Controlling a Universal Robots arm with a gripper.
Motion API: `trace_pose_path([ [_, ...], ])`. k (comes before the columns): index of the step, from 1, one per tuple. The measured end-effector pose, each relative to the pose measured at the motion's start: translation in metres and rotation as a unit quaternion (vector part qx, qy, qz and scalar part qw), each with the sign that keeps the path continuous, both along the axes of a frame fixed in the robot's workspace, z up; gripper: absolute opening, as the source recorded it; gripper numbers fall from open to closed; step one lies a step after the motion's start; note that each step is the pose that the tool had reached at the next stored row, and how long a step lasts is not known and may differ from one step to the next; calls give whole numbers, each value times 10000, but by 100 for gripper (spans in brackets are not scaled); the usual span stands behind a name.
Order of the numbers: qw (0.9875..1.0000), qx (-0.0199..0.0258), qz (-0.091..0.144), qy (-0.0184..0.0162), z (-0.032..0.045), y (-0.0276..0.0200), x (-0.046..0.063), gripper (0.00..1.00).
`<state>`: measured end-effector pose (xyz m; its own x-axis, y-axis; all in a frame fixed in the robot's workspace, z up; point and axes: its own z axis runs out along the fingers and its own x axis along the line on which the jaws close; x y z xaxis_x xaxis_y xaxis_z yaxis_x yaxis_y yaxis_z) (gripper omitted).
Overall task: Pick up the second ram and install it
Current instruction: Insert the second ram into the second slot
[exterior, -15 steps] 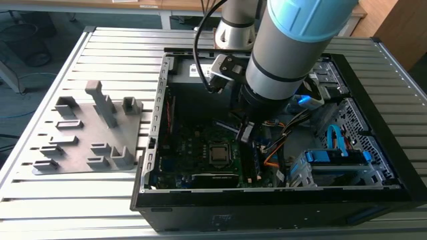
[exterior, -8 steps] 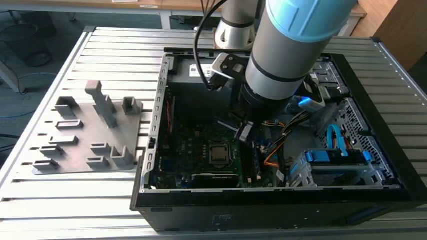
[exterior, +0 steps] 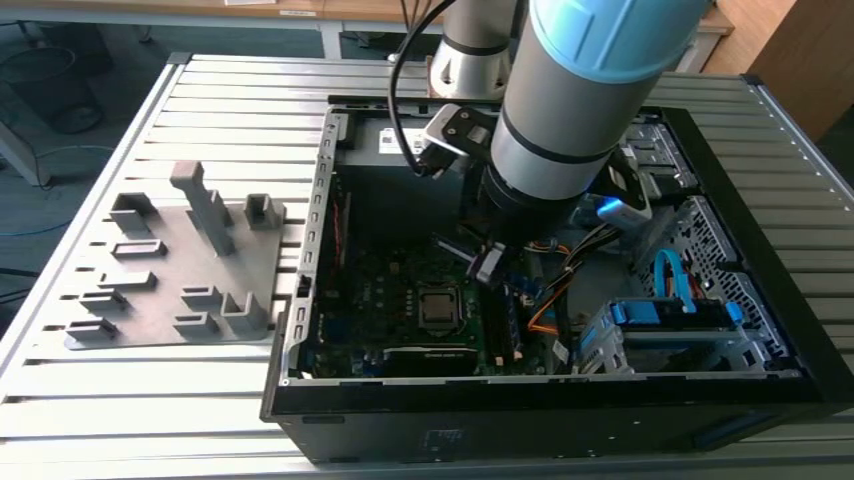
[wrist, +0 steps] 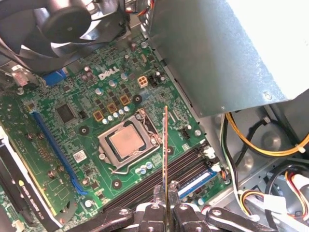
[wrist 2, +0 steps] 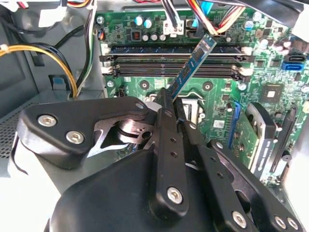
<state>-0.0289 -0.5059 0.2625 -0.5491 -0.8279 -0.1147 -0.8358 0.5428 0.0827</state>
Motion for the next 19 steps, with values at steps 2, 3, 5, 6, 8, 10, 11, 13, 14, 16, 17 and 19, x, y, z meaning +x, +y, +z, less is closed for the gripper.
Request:
trace_pose_path([
  [2, 10000, -16, -41, 0, 0, 1, 0, 14],
  [3, 10000, -30, -54, 0, 0, 1, 0, 14],
  [5, 10000, -64, -75, 0, 0, 1, 0, 14],
  [6, 9999, -83, -87, 0, 0, 1, 0, 14],
  [8, 9999, -123, -112, -1, 0, 1, 0, 14],
  [10, 9998, -159, -136, -1, 0, 0, 0, 14],
  [11, 9997, -174, -149, -1, 0, 0, 0, 14],
  [13, 9996, -204, -172, -1, 0, 0, 0, 14],
  [14, 9996, -219, -182, -1, 0, 0, 0, 14],
  [16, 9995, -248, -204, -1, 0, 1, 0, 14],
  [17, 9994, -266, -214, -1, 0, 1, 0, 14],
  [19, 9993, -304, -236, -1, 0, 0, 0, 14],
])
